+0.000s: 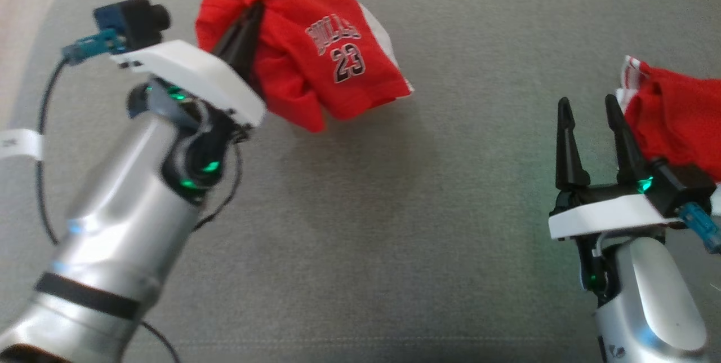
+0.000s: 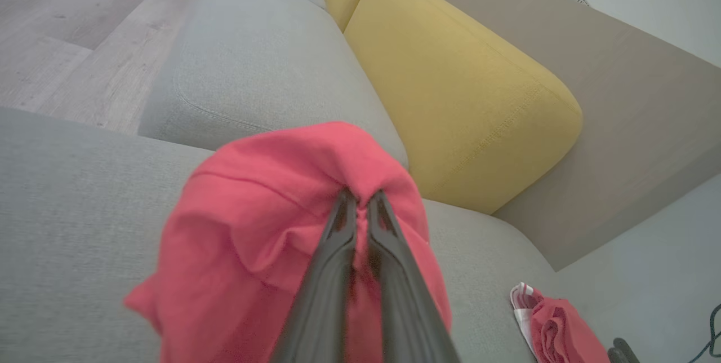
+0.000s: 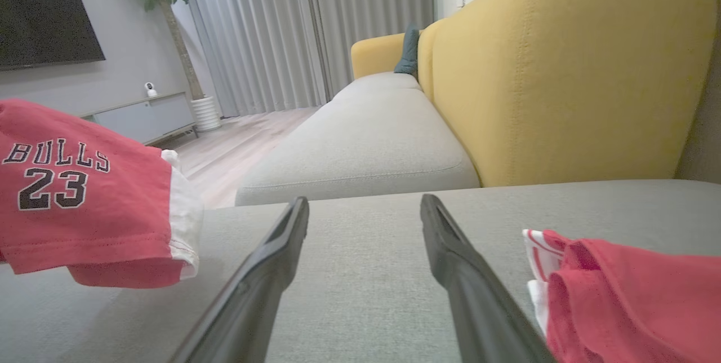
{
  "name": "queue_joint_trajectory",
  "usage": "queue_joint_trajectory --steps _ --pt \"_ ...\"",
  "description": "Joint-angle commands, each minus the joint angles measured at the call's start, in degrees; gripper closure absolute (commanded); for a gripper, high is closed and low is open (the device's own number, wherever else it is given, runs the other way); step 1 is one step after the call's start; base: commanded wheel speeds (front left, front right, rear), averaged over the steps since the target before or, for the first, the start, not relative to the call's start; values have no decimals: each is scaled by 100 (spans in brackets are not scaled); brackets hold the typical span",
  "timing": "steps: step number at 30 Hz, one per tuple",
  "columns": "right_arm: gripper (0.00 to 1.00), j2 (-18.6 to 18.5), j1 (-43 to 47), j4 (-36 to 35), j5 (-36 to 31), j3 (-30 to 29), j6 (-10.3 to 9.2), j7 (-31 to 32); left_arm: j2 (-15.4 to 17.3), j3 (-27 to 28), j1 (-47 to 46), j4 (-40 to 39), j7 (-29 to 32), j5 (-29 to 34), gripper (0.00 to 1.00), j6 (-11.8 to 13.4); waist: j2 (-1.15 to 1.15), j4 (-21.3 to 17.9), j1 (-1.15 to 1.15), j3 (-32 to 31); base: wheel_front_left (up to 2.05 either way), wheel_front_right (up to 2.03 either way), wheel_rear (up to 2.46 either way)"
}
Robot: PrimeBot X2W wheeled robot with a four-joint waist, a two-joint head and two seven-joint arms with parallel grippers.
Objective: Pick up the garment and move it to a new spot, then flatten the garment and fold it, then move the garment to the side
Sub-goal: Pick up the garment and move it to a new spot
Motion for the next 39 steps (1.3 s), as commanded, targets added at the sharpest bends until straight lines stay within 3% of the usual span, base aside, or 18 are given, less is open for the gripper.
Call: queue_joint_trajectory --steps 1,8,16,17,18,19,23,27,34,39 --pt "0 -8 -190 -215 -3 91 -5 -59 78 264 -254 -195 -91 3 100 106 0 -130 0 69 0 0 0" --pt "0 -8 -302 -435 3 -56 -5 -61 -543 135 -107 67 -436 128 100 674 0 -497 0 219 0 0 0" --pt "0 -8 -538 -642 -92 -375 -5 -62 -1127 279 -215 944 -1020 83 100 775 0 -857 0 458 0 0 0" --pt "0 -8 -559 -655 -103 -399 -5 -62 -1171 257 -246 1061 -1044 89 77 759 0 -885 0 480 0 0 0" --pt "0 -8 -574 -665 -110 -419 -5 -62 -1204 210 -285 1176 -1066 122 7 733 0 -903 0 494 0 0 0" --pt "0 -8 -585 -672 -115 -434 -5 -62 -1230 178 -325 1281 -1098 157 0 706 0 -917 0 506 0 0 0" --pt "0 -8 -586 -682 -123 -485 -5 -62 -1271 64 -444 1626 -1184 300 0 535 0 -912 0 508 0 0 0" --pt "0 -8 -516 -655 -147 -532 -5 -62 -1106 64 -533 1803 -1270 529 0 377 0 -789 0 419 0 0 0" --pt "0 -8 -353 -550 -201 -489 -5 -62 -490 335 -348 1355 -1325 1117 0 188 0 -391 0 119 0 0 0" --pt "0 -8 -181 -417 -192 -402 -5 -62 54 674 395 596 -1327 1798 0 211 0 -101 0 -174 0 0 0"
